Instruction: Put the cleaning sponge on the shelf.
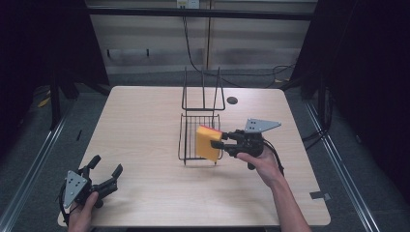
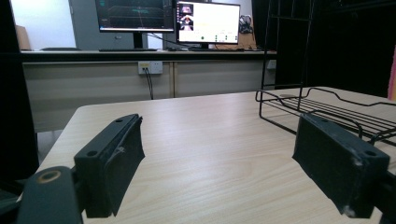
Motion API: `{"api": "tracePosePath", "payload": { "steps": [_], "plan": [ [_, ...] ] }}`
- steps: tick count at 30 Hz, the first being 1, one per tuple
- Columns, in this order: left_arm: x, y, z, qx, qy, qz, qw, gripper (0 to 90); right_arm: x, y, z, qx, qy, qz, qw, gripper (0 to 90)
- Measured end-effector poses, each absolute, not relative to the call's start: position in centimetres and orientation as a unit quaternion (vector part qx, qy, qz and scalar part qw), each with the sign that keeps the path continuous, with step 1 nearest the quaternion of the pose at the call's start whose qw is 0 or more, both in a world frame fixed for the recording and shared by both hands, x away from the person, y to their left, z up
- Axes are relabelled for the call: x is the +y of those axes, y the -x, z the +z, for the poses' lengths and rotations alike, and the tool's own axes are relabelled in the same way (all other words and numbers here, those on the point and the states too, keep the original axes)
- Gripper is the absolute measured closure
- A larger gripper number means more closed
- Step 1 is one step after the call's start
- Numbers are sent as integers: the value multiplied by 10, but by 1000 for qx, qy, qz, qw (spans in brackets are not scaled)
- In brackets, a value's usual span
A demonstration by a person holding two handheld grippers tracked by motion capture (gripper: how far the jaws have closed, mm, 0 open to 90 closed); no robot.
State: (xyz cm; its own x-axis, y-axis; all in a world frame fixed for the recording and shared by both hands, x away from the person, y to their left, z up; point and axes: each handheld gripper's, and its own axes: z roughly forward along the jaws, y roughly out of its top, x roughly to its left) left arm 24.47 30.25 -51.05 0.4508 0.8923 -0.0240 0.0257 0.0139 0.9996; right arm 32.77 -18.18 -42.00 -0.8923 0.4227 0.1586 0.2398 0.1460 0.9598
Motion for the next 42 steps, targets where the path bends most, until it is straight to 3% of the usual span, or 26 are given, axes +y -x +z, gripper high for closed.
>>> {"api": "tracePosePath", "payload": {
  "steps": [19,42],
  "plan": [
    [303,-245,-510,379,-607,362,597,157,-171,-355,-421,769,-194,609,37,603],
    [303,-245,-511,378,-604,362,602,156,-164,-376,-431,780,-178,600,29,607]
  ]
}}
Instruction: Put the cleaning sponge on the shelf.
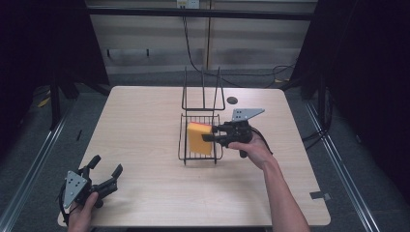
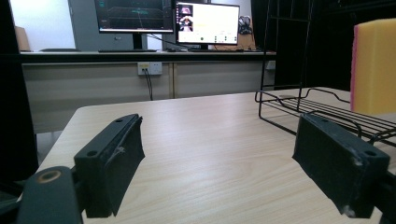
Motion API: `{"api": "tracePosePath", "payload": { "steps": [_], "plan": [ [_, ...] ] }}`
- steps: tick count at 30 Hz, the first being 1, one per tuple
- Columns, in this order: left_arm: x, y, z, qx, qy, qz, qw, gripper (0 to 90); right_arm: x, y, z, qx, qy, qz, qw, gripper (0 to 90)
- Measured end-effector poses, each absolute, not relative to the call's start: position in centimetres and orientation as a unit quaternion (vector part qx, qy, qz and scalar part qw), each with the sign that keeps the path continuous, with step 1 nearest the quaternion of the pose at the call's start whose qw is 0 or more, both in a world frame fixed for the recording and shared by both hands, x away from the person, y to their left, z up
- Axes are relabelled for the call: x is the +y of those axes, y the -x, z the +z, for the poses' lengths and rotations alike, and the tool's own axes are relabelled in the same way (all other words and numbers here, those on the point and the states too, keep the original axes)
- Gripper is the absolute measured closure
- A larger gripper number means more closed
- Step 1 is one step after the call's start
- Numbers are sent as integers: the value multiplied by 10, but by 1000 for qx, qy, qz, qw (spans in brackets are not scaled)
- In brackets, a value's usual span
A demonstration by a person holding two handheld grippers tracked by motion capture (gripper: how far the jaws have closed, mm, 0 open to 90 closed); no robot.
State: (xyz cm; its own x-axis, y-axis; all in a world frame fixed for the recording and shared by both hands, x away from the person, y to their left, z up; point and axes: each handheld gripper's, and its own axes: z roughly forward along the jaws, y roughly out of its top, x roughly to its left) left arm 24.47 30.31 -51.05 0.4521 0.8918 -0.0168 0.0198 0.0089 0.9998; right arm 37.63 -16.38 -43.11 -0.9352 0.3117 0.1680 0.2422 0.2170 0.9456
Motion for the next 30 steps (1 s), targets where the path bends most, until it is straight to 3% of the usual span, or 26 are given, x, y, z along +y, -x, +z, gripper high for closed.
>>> {"api": "tracePosePath", "payload": {
  "steps": [14,30],
  "plan": [
    [303,-245,-511,377,-604,363,601,156,-160,-380,-445,789,-158,594,5,608],
    [304,-245,-510,376,-606,364,599,156,-161,-386,-450,786,-175,593,19,609]
  ]
}}
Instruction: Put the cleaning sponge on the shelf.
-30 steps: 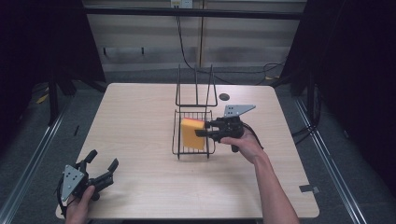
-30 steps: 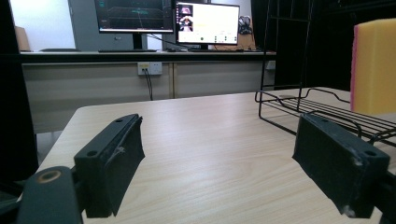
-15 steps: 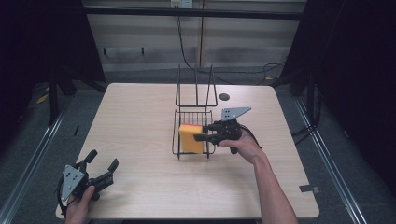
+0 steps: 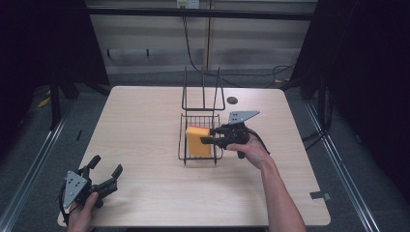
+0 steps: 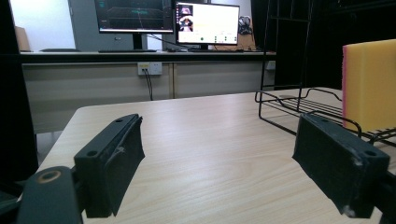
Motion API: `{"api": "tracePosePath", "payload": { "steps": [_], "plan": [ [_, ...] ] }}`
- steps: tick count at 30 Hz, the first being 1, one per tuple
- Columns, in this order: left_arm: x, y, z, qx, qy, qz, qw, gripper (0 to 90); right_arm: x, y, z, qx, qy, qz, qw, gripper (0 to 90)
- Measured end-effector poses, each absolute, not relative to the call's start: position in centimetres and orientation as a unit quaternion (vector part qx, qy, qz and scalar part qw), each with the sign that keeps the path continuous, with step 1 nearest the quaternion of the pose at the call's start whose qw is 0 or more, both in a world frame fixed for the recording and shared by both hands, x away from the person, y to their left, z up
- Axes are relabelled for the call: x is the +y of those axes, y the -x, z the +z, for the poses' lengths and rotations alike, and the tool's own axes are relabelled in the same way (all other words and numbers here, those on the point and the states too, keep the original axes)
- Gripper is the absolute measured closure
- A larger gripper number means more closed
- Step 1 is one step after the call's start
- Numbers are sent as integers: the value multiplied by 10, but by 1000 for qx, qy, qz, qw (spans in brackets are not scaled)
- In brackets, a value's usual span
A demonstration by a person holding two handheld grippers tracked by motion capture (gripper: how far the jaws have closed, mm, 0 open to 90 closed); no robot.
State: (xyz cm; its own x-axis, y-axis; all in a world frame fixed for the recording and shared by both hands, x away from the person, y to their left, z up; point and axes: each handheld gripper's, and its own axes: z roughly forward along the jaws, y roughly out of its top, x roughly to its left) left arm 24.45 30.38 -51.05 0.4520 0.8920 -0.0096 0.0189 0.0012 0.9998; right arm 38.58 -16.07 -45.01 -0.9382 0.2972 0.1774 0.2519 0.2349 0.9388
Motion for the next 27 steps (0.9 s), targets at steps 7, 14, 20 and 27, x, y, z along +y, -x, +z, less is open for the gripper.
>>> {"api": "tracePosePath", "payload": {
  "steps": [7,14,20,27],
  "plan": [
    [303,-245,-511,377,-604,363,601,156,-162,-385,-450,788,-169,592,14,610],
    [304,-245,-511,376,-606,364,599,156,-162,-383,-450,792,-162,588,10,605],
    [304,-245,-510,376,-606,364,600,156,-162,-381,-449,798,-161,580,7,593],
    [303,-245,-511,377,-603,363,602,156,-160,-379,-450,814,-159,558,-6,534]
  ]
}}
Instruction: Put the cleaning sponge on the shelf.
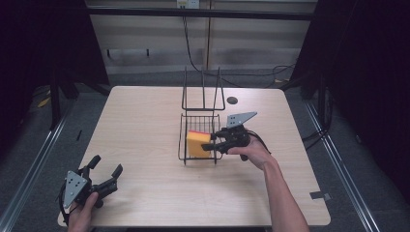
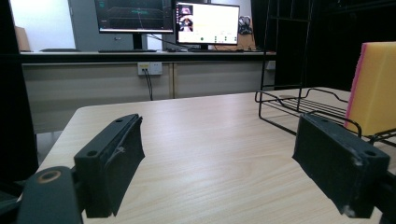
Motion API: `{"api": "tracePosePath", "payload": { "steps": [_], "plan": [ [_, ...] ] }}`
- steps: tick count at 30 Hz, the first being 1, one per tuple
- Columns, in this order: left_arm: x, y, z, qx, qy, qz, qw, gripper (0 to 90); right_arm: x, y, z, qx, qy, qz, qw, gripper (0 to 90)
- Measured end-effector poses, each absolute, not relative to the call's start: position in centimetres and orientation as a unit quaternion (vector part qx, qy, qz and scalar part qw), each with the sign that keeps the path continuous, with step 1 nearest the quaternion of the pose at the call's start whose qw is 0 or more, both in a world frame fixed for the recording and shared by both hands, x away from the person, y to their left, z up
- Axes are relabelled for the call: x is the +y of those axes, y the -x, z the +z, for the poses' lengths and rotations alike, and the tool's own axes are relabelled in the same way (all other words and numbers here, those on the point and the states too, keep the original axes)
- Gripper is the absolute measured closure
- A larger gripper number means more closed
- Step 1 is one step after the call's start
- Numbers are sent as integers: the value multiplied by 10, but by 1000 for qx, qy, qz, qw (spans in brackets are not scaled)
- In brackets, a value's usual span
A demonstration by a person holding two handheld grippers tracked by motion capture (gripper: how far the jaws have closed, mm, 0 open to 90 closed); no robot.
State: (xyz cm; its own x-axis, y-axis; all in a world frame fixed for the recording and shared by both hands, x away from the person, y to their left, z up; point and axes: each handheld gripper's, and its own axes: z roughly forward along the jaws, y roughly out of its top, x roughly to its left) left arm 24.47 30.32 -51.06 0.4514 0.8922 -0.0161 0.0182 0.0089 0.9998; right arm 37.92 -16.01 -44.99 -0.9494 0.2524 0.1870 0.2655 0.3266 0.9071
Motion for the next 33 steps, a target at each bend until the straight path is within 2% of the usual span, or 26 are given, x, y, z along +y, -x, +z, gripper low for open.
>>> {"api": "tracePosePath", "payload": {
  "steps": [3,4,7,8,9,12,15,16,33],
  "plan": [
    [303,-245,-511,377,-604,363,601,156,-161,-380,-450,-812,165,-560,4,512],
    [303,-245,-511,377,-603,363,601,156,-162,-379,-449,-813,166,-559,2,460],
    [303,-245,-511,377,-604,363,601,156,-162,-379,-448,-809,174,-562,1,429],
    [303,-245,-511,377,-604,363,601,156,-163,-379,-447,-807,184,-561,0,357],
    [303,-245,-511,377,-604,363,601,156,-163,-379,-447,-807,184,-561,0,357],
    [303,-245,-511,377,-604,363,601,156,-163,-377,-446,-802,202,-561,-9,213],
    [303,-245,-511,377,-603,363,601,156,-163,-376,-445,-798,209,-565,-13,190],
    [304,-245,-511,376,-605,363,600,156,-164,-375,-444,-797,212,-565,-18,152],
    [303,-245,-511,377,-604,363,601,156,-181,-359,-433,-780,231,-579,-55,136]
  ]
}}
